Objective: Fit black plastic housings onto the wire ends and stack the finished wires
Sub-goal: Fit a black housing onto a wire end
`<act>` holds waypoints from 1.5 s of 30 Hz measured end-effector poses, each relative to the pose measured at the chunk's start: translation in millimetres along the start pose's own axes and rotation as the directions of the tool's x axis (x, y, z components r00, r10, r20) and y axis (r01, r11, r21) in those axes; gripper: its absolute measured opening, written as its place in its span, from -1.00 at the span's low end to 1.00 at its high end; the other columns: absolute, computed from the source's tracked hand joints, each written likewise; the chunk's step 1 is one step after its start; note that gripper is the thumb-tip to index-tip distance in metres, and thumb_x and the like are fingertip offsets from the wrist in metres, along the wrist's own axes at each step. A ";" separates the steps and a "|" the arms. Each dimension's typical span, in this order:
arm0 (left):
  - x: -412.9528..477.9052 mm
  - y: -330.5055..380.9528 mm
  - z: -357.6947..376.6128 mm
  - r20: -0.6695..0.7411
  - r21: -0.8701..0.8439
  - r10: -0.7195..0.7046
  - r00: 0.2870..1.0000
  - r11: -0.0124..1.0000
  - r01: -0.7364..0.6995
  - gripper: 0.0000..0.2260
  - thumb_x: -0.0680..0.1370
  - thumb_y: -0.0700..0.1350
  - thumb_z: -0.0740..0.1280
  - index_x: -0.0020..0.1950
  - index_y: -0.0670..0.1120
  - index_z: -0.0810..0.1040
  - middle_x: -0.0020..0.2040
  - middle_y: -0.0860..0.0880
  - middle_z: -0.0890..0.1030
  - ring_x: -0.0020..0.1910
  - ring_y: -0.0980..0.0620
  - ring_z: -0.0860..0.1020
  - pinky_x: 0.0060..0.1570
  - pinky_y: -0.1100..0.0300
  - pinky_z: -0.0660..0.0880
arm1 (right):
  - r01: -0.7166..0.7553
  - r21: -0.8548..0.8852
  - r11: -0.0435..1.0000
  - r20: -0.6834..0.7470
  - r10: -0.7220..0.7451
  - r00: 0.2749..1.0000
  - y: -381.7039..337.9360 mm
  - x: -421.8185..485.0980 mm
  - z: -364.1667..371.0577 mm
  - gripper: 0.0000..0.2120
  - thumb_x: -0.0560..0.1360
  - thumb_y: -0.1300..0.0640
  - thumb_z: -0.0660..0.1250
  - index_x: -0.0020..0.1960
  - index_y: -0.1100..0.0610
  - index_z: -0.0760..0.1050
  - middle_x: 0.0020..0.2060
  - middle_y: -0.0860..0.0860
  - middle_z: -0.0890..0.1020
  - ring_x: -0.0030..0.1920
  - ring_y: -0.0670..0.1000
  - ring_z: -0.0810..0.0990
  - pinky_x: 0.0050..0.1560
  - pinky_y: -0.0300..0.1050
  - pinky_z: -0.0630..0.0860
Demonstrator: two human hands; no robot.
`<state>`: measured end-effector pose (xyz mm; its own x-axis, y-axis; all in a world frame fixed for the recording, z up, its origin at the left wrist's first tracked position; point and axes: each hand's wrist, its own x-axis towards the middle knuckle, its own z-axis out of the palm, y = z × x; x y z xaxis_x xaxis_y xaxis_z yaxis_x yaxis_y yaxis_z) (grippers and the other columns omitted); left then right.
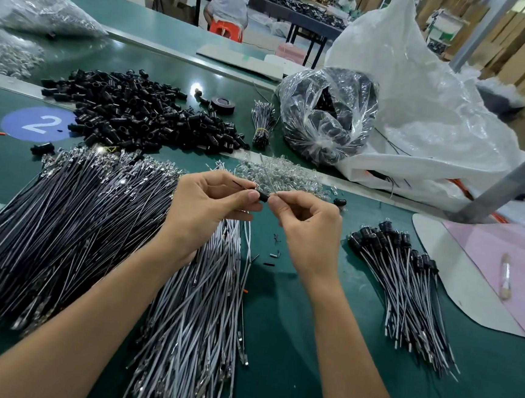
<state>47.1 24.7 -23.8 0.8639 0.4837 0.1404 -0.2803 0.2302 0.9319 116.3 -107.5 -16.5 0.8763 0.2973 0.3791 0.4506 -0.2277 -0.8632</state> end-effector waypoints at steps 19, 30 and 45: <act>7.1 5.0 -15.4 -0.080 -0.385 -0.221 0.972 0.906 0.175 -0.84 0.34 -0.26 0.42 -0.10 -0.22 0.65 -0.11 -0.18 0.71 -0.16 -0.06 0.71 -0.24 0.27 0.61 | 0.130 -0.153 0.980 -0.057 -0.141 0.988 1.5 1.6 -13.6 -0.90 0.38 0.30 0.53 -0.16 0.14 0.72 -0.27 -0.05 0.69 -0.26 -0.17 0.60 -0.20 -0.45 0.42; 6.6 5.6 -14.2 -0.080 -0.357 -0.211 0.974 0.919 0.170 -0.82 0.31 -0.27 0.43 -0.11 -0.22 0.66 -0.13 -0.18 0.71 -0.16 -0.06 0.71 -0.25 0.26 0.61 | 0.187 -0.199 0.962 -0.009 -0.193 0.981 2.5 0.4 -11.5 -0.89 0.37 0.32 0.52 -0.18 0.14 0.71 -0.31 -0.09 0.65 -0.24 -0.12 0.60 -0.23 -0.45 0.42; 5.9 5.5 -12.8 -0.053 -0.313 -0.182 0.982 0.937 0.157 -0.84 0.32 -0.25 0.43 -0.11 -0.20 0.66 -0.13 -0.16 0.71 -0.15 -0.05 0.71 -0.21 0.25 0.61 | 0.180 -0.237 0.955 -0.037 -0.194 0.980 1.8 1.1 -8.9 -0.89 0.37 0.33 0.51 -0.17 0.15 0.71 -0.27 -0.05 0.67 -0.23 -0.11 0.61 -0.20 -0.44 0.46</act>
<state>45.3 39.7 -22.1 0.8772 0.4775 -0.0490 -0.2584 0.5557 0.7902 119.6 -115.8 -14.6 0.7777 0.3018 0.5514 0.6285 -0.3838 -0.6765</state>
